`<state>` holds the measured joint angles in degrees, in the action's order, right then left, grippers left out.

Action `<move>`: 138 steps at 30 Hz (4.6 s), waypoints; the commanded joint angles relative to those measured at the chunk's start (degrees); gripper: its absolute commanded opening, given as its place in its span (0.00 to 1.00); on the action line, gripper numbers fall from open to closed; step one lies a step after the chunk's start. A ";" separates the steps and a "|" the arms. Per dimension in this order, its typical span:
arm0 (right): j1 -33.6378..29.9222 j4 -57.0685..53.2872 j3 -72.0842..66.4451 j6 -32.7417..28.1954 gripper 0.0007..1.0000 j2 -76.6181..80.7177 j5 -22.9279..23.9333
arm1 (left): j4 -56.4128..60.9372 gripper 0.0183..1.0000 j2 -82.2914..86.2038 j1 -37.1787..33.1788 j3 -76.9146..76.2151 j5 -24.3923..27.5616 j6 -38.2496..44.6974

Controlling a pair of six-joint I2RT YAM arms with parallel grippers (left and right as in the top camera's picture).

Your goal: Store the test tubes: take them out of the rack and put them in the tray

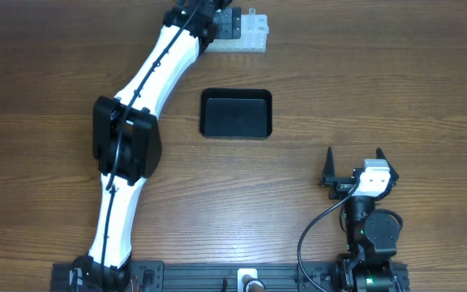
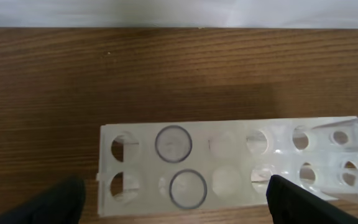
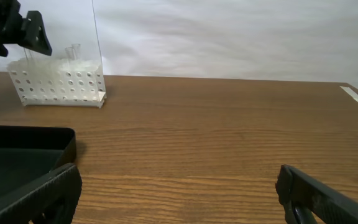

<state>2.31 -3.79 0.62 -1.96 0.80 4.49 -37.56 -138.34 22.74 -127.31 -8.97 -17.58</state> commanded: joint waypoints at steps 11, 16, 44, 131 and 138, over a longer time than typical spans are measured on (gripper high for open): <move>0.35 -0.26 -0.31 0.20 0.99 -0.52 -0.31 | 4.42 0.85 -1.51 -0.15 -1.40 0.59 0.44; 0.35 -0.26 -0.31 0.20 0.99 -0.52 -0.31 | 4.59 0.85 -1.86 -0.13 -1.40 0.61 0.44; 0.35 -0.26 -0.31 0.20 0.99 -0.52 -0.33 | 4.59 0.52 -3.32 -0.04 -1.40 0.59 0.66; 0.35 -0.26 -0.31 0.20 0.99 -0.52 -0.31 | -13.14 0.02 17.99 2.23 -1.40 0.15 -1.01; 0.35 -0.26 -0.31 0.20 0.99 -0.52 -0.33 | -29.07 0.02 20.37 2.29 -1.40 5.84 -7.45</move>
<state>2.31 -3.81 0.62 -1.91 0.80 4.49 -63.96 -119.74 24.97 -127.76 -6.87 -21.10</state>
